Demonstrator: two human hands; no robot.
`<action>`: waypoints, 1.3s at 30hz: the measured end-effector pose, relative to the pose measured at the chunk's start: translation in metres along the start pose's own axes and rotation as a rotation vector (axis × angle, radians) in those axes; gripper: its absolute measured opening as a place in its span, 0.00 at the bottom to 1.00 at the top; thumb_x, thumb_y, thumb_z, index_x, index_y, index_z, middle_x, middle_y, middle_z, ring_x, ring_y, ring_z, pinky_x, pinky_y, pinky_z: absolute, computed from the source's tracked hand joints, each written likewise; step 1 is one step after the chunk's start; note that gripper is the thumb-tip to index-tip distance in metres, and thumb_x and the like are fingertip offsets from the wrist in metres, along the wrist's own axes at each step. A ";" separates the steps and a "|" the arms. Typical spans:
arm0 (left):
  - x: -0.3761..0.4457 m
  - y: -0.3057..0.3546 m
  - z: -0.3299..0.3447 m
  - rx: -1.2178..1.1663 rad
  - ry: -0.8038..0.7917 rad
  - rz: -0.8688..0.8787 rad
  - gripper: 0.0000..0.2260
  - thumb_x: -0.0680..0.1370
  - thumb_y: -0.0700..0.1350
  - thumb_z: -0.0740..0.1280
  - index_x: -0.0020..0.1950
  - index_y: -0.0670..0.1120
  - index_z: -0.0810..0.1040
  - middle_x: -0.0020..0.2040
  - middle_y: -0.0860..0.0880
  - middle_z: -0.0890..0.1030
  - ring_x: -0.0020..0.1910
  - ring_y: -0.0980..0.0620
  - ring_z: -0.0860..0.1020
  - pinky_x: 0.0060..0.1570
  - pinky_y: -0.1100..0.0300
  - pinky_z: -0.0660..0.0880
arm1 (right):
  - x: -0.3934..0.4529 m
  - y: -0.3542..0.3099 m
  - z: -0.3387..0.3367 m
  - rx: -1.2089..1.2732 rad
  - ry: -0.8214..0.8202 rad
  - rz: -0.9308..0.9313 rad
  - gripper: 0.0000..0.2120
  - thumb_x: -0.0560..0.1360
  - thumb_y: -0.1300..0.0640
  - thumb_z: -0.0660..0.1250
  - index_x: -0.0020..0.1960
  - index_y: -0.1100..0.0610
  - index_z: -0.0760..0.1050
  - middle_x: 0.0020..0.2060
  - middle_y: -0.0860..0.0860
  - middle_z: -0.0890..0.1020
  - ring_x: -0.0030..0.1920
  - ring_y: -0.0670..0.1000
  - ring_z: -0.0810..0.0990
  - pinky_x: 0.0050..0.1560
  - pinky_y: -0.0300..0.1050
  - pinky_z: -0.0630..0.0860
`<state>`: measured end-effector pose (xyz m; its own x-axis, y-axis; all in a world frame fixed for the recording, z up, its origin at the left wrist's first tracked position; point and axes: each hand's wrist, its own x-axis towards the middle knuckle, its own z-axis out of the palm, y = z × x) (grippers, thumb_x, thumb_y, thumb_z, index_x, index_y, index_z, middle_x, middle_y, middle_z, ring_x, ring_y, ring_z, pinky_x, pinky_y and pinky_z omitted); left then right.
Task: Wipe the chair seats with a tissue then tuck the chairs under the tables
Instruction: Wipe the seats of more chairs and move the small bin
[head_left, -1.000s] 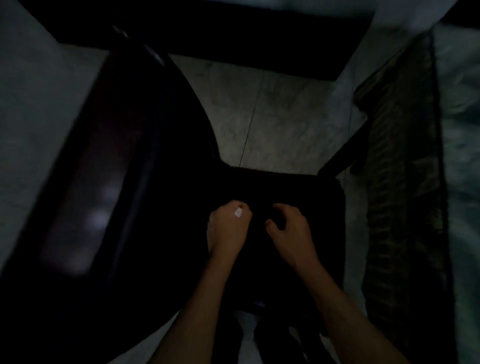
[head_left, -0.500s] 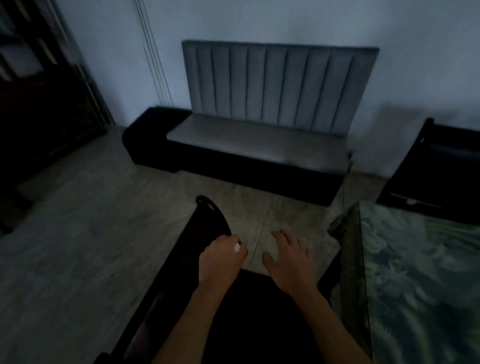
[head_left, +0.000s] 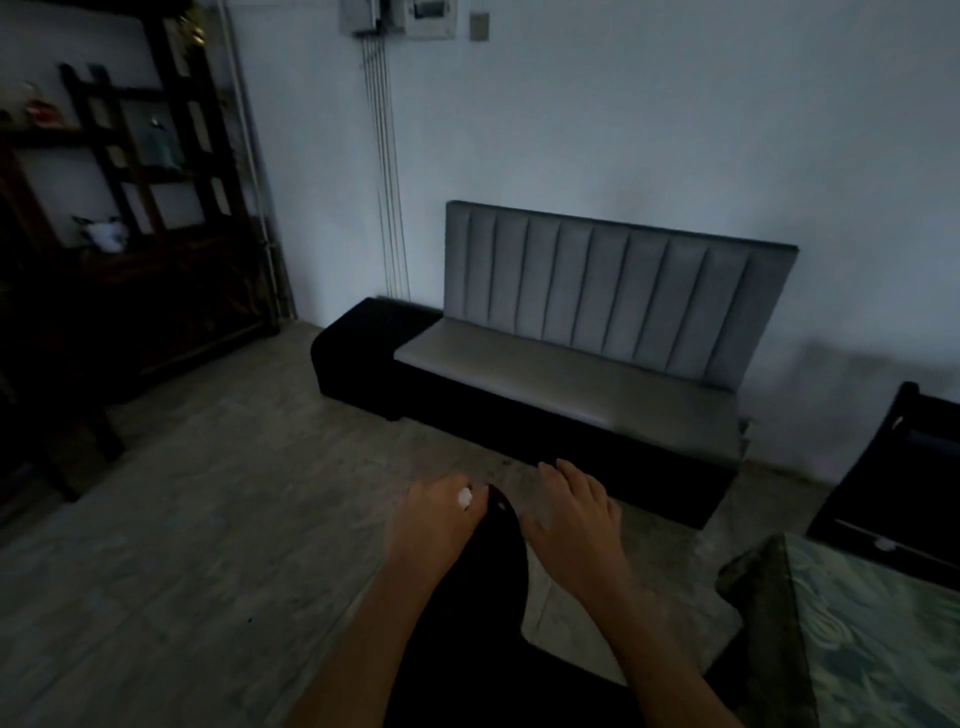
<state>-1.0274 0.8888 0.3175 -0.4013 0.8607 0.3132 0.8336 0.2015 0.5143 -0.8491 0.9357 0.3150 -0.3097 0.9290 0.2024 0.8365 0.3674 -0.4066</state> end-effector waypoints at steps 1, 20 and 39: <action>0.006 -0.016 -0.008 0.009 0.012 -0.004 0.17 0.75 0.63 0.62 0.43 0.51 0.80 0.44 0.51 0.83 0.43 0.48 0.80 0.42 0.57 0.74 | 0.005 -0.013 0.009 -0.003 -0.003 -0.002 0.32 0.74 0.37 0.58 0.75 0.45 0.58 0.77 0.49 0.60 0.76 0.55 0.57 0.72 0.57 0.56; 0.160 -0.272 -0.142 -0.095 -0.147 0.023 0.13 0.78 0.56 0.64 0.42 0.48 0.79 0.46 0.48 0.81 0.46 0.49 0.78 0.48 0.56 0.74 | 0.111 -0.291 0.142 -0.060 0.031 0.046 0.34 0.75 0.37 0.59 0.77 0.49 0.58 0.76 0.52 0.60 0.75 0.57 0.57 0.73 0.56 0.54; 0.460 -0.186 0.039 -0.054 -0.254 0.402 0.14 0.77 0.59 0.64 0.40 0.50 0.76 0.39 0.51 0.75 0.39 0.51 0.76 0.35 0.56 0.72 | 0.387 -0.159 0.167 -0.210 0.149 0.365 0.34 0.73 0.38 0.59 0.76 0.49 0.58 0.77 0.52 0.60 0.76 0.59 0.55 0.74 0.63 0.51</action>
<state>-1.3523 1.2656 0.3354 0.0598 0.9538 0.2944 0.8804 -0.1894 0.4348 -1.1773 1.2445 0.3093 0.0784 0.9741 0.2120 0.9574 -0.0143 -0.2883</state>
